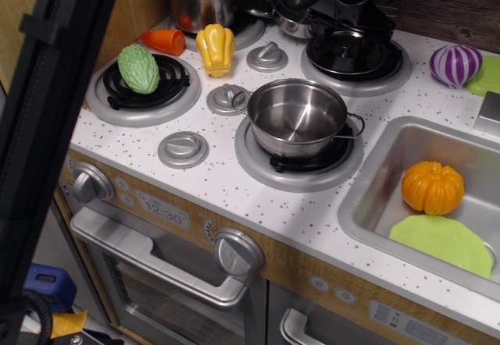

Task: Put lid on pot or pan

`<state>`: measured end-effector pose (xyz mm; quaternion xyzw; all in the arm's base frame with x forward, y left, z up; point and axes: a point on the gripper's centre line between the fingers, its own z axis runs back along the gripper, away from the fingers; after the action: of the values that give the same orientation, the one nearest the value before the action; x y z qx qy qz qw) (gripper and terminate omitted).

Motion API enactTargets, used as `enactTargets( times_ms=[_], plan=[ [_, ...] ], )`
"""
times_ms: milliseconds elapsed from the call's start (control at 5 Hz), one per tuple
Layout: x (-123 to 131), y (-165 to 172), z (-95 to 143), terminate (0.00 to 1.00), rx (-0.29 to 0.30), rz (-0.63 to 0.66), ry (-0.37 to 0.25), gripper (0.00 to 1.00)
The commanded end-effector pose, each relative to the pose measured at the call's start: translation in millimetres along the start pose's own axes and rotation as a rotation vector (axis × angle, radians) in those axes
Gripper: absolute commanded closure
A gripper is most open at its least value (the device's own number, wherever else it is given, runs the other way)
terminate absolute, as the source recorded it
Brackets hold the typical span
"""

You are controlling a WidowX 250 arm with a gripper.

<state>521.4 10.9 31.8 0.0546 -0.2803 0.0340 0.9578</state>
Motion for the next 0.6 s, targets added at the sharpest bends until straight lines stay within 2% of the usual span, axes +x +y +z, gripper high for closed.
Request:
enactTargets(
  times_ms=[0, 200, 400],
  plan=[
    [17, -1, 5, 0.00, -0.065, 0.050, -0.060, 1.00],
    [18, -1, 3, 0.00, -0.072, 0.059, -0.066, 1.00],
    [25, 1, 19, 0.00, -0.056, 0.055, -0.041, 1.00]
  ],
)
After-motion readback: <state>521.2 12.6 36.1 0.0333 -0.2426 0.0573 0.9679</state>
